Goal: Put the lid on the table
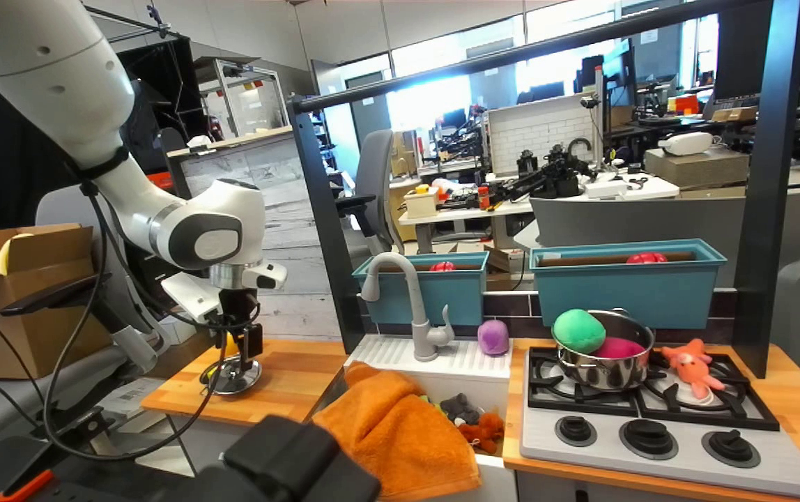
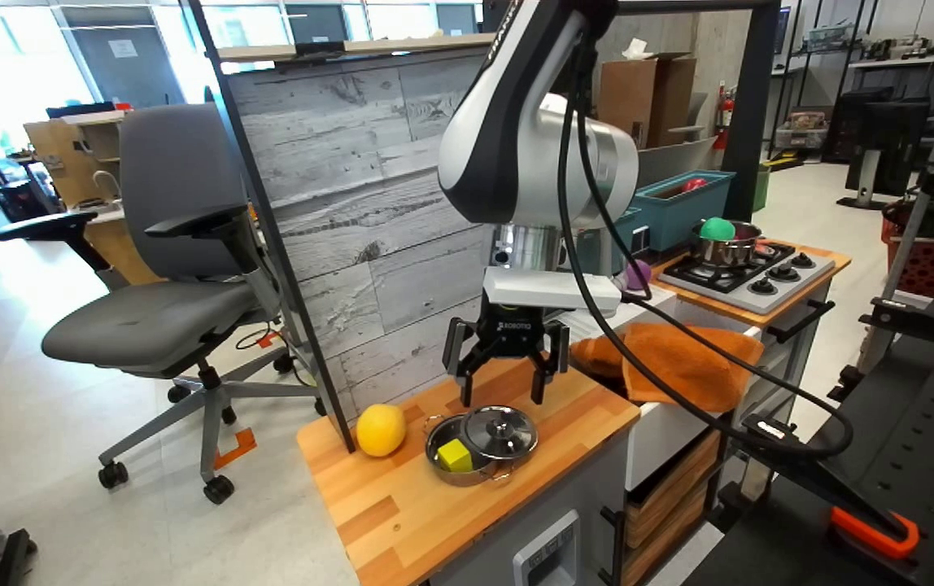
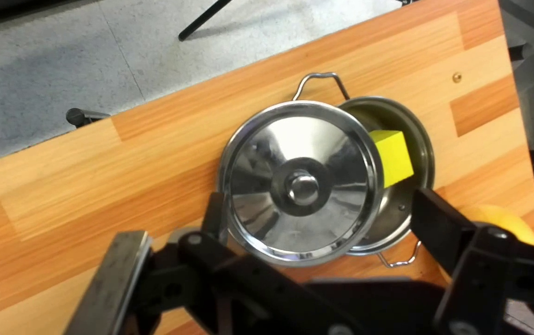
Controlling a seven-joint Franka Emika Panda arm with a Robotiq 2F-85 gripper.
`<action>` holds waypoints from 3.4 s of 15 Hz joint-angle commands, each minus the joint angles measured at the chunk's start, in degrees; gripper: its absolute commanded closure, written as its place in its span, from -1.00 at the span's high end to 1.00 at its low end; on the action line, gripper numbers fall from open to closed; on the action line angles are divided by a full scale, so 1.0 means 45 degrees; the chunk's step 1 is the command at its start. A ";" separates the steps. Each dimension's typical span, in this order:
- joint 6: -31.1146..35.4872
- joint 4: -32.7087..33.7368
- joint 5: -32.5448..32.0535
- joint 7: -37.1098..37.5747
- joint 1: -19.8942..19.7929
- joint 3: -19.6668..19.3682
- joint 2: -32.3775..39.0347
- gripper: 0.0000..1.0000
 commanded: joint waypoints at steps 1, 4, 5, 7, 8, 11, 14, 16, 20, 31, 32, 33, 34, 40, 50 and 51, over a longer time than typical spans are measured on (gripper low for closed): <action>-0.0058 0.0779 -0.0211 0.0497 -0.0046 0.0227 0.0496 1.00; -0.0081 0.1019 -0.0216 0.0650 -0.0020 0.0252 0.0679 0.87; -0.0142 0.1070 -0.0217 0.0734 -0.0011 0.0236 0.0715 0.81; -0.0213 0.1113 -0.0230 0.0883 0.0001 0.0193 0.0784 0.91; -0.0214 0.1132 -0.0241 0.0933 0.0002 0.0176 0.0833 0.87; -0.0308 0.1189 -0.0248 0.1096 -0.0004 0.0143 0.0941 1.00; -0.0337 0.1202 -0.0224 0.1177 -0.0042 0.0154 0.0983 1.00; -0.0356 0.1244 -0.0224 0.1251 -0.0049 0.0134 0.1028 1.00; -0.0387 0.1366 -0.0212 0.1335 -0.0082 0.0140 0.1126 0.20; -0.0361 0.1527 -0.0190 0.1387 -0.0198 0.0140 0.1168 -0.81; -0.0345 0.1507 -0.0168 0.1341 -0.0252 0.0161 0.1144 -0.99; -0.0360 0.1487 -0.0138 0.1290 -0.0330 0.0191 0.1103 -1.00; -0.0626 0.1532 -0.0182 0.1393 -0.0347 0.0125 0.1062 -1.00; -0.0652 0.1344 -0.0133 0.1459 -0.0777 -0.0081 0.0737 -1.00; -0.1428 0.1223 -0.0339 0.1362 -0.0831 -0.0226 0.0693 0.41; -0.1450 0.1116 -0.0386 0.1287 -0.0752 -0.0188 0.0666 0.53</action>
